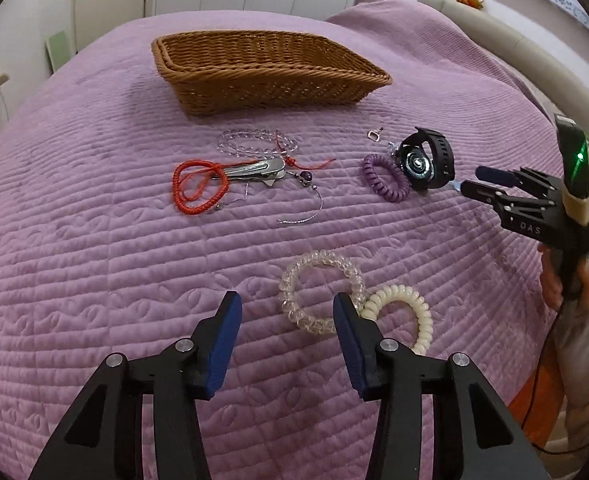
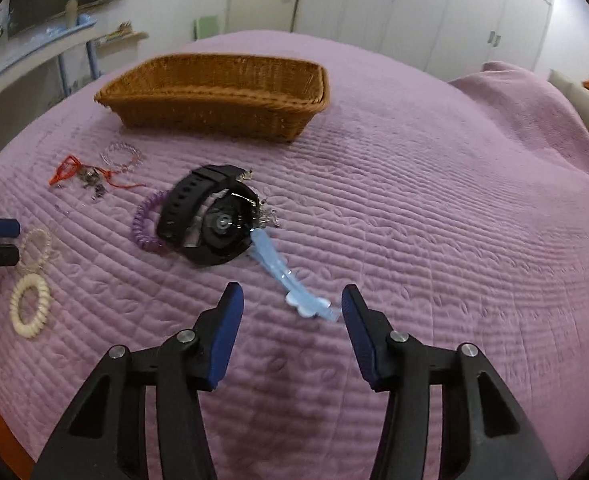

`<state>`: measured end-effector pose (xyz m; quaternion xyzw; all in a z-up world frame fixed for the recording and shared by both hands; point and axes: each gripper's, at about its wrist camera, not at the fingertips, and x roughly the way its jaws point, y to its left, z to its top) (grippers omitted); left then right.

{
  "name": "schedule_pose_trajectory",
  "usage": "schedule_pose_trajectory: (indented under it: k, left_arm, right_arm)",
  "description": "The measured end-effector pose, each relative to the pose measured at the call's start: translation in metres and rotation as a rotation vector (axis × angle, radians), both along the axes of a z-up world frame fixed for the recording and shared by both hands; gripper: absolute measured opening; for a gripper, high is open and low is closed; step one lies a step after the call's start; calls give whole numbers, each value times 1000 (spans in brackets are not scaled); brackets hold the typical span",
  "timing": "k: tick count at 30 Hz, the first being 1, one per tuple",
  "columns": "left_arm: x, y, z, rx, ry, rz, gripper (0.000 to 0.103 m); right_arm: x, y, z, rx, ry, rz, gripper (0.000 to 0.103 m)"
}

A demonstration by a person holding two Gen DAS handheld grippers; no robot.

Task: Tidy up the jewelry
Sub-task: 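Grasp the clear bead bracelet with the left tool while the right tool grasps the light blue hair clip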

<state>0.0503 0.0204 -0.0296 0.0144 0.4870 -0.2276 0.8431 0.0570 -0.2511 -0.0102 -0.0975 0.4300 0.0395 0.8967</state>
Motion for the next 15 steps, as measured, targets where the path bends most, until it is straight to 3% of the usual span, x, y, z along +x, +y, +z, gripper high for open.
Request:
schedule_pose_trajectory:
  k: [2, 8, 13, 15]
  left_arm:
    - [4, -6, -4, 18, -1, -3, 36]
    - [7, -19, -5, 98, -8, -13, 29]
    - [8, -23, -6, 105, -21, 18, 24]
    - [7, -28, -6, 117, -25, 23, 13]
  right_arm:
    - [9, -2, -3, 7, 11, 28, 55]
    - [36, -7, -24, 49, 71, 57, 43]
    - [36, -3, -25, 68, 62, 104, 21]
    - [35, -3, -24, 70, 60, 106, 13]
